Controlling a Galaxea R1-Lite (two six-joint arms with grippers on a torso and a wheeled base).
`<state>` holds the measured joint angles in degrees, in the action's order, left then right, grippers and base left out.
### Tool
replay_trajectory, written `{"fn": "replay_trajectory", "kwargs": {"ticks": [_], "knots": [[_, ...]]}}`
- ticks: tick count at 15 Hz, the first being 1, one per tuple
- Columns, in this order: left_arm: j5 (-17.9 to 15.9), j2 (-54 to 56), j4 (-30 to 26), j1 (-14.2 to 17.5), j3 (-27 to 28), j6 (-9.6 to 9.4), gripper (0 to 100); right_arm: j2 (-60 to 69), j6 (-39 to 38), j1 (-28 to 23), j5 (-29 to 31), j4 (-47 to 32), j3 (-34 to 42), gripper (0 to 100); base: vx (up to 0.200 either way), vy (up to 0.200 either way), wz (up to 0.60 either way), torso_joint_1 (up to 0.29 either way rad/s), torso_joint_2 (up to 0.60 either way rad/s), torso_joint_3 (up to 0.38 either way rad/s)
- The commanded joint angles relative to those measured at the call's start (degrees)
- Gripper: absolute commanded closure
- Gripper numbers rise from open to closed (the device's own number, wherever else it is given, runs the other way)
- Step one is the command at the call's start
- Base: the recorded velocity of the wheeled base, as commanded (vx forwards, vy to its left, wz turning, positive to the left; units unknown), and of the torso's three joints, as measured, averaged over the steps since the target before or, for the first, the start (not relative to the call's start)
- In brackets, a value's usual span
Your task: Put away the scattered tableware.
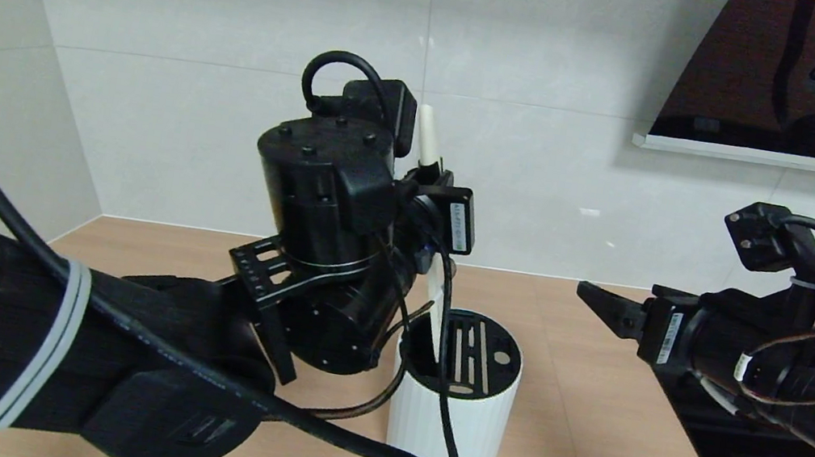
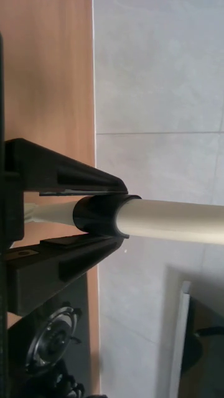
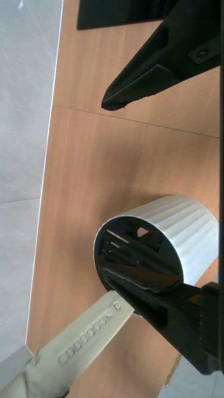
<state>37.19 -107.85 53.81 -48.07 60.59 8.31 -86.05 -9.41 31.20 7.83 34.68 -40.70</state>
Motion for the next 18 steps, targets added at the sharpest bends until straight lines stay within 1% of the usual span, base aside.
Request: {"fn": "replay_trajectory", "kwargs": {"ticks": [1, 4, 6, 9, 13, 17, 18], "knots": [[0.07, -1.22, 0.07, -0.18, 0.06, 0.04, 100, -0.34, 0.01, 0.01, 0.00, 0.03, 0.01, 0, 0.000, 0.000, 0.00, 0.000, 0.00, 0.000], [0.34, -3.16, 0.16, -1.59, -0.29, 0.48, 100, -0.87, 0.09, 0.01, 0.00, 0.03, 0.54, 0, 0.000, 0.000, 0.00, 0.000, 0.00, 0.000], [0.95, -4.21, 0.24, -1.94, -1.00, 0.48, 100, -0.87, 0.09, 0.01, 0.00, 0.12, 0.54, 0, 0.000, 0.000, 0.00, 0.000, 0.00, 0.000], [0.95, -7.20, 3.50, -2.65, -2.40, 0.21, 100, -1.05, 0.09, 0.01, 0.00, 0.03, 0.54, 0, 0.000, 0.000, 0.00, 0.000, 0.00, 0.000], [0.95, -10.01, 5.96, -3.35, -3.90, 0.12, 100, -1.49, 0.18, 0.01, 0.00, 0.12, 0.54, 0, 0.000, 0.000, 0.00, 0.000, 0.00, 0.000], [0.95, -11.07, 6.75, -3.88, -7.15, 0.12, 100, -2.10, 0.18, 0.01, 0.00, 0.03, 0.54, 0, 0.000, 0.000, 0.00, 0.000, 0.00, 0.000], [0.95, -11.33, 6.75, -4.14, -7.24, 0.21, 100, -2.19, 0.18, 0.01, 0.00, 0.03, 0.54, 0, 0.000, 0.000, 0.00, 0.000, 0.00, 0.000]]}}
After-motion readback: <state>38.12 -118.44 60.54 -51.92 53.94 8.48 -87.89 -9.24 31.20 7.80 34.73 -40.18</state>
